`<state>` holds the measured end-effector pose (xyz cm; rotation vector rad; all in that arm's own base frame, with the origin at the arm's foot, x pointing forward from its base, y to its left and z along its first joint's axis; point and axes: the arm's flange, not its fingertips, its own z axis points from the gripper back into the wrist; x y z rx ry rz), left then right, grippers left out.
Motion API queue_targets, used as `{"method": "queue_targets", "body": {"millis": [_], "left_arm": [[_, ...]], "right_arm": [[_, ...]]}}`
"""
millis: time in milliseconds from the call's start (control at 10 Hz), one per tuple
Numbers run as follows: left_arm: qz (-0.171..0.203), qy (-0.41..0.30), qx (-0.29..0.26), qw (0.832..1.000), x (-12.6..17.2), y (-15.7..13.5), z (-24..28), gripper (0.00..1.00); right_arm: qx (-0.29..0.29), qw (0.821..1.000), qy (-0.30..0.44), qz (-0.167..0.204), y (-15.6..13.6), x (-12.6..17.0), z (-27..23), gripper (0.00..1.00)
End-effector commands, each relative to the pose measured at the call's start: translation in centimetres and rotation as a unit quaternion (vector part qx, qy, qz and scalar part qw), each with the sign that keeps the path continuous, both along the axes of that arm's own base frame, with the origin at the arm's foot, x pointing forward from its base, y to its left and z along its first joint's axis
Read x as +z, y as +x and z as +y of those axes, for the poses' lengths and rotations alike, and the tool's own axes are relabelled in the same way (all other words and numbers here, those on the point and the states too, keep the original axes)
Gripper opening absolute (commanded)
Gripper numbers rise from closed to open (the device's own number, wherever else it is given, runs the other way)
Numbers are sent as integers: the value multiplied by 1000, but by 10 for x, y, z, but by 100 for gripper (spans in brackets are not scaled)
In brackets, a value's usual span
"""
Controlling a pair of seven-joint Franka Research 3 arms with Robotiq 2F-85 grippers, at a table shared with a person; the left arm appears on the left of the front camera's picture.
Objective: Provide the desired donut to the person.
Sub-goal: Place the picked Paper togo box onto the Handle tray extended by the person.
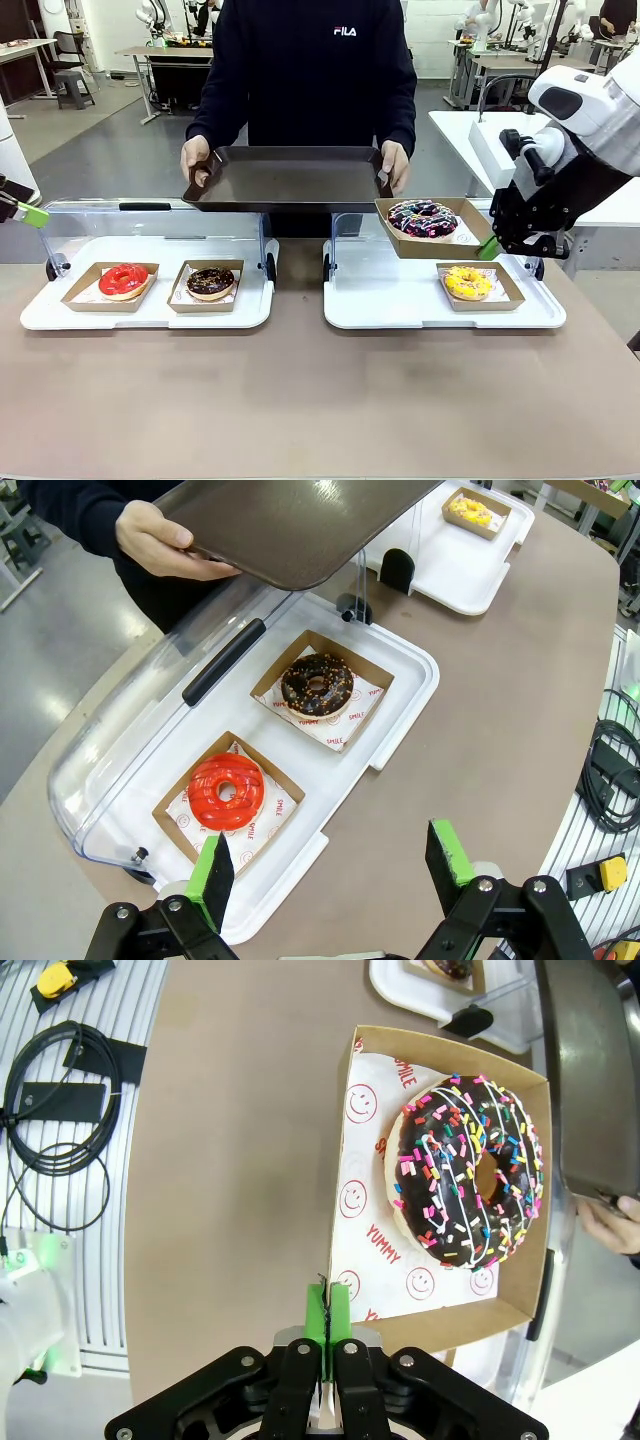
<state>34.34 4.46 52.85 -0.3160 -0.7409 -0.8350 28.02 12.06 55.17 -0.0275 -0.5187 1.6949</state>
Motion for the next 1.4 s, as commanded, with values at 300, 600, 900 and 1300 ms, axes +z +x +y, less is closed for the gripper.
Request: {"method": "queue_targets", "body": {"millis": [300,600,900,1300], "left_arm": [[0,-6,-1,1000,0,0,1,100],[0,-6,-1,1000,0,0,1,100],[0,-6,-1,1000,0,0,1,100],[0,-6,-1,1000,0,0,1,100]], "right_arm": [[26,999,-20,10,80,78,72,1],[-50,998,-20,-22,130,92,150,1],[-79,996,-25,-30,183,56,195,1],[-79,996,-30,-19,241,2,175,1]]}}
